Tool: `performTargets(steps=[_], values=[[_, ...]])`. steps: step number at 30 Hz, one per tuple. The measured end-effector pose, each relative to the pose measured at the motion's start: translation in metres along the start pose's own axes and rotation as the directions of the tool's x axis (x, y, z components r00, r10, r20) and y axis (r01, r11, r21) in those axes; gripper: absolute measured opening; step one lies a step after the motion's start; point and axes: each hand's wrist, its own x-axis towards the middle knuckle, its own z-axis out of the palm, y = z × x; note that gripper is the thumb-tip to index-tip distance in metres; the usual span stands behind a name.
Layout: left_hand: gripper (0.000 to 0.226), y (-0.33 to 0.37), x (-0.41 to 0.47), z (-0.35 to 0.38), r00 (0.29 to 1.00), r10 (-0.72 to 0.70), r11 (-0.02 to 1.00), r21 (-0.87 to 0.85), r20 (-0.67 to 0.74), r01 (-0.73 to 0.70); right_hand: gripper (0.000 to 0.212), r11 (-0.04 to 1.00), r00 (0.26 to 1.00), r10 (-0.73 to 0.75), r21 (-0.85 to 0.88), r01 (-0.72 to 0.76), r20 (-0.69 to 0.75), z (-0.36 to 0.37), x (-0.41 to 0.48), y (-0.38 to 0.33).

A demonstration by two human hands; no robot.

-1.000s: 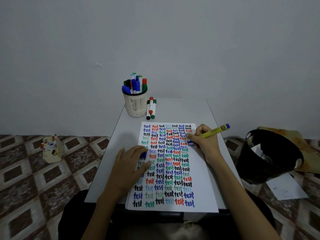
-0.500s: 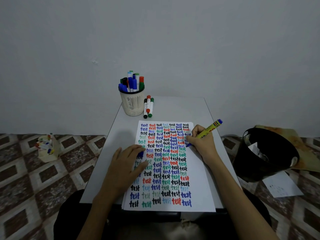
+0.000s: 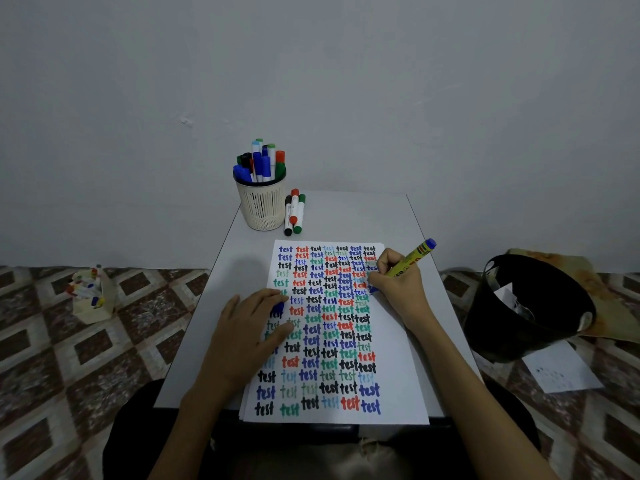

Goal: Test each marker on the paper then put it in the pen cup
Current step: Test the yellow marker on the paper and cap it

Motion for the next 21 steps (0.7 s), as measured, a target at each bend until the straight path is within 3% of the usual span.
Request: performTargets(steps=[21], values=[[0.066,0.0003,-0.0009,-0.0023,1.000,0.011,1.000,0.025,-0.017,-0.011,0.044,0.999,1.000,-0.008,-0.040,0.008,-0.008,-0.0007,-0.0023,-0.0031]])
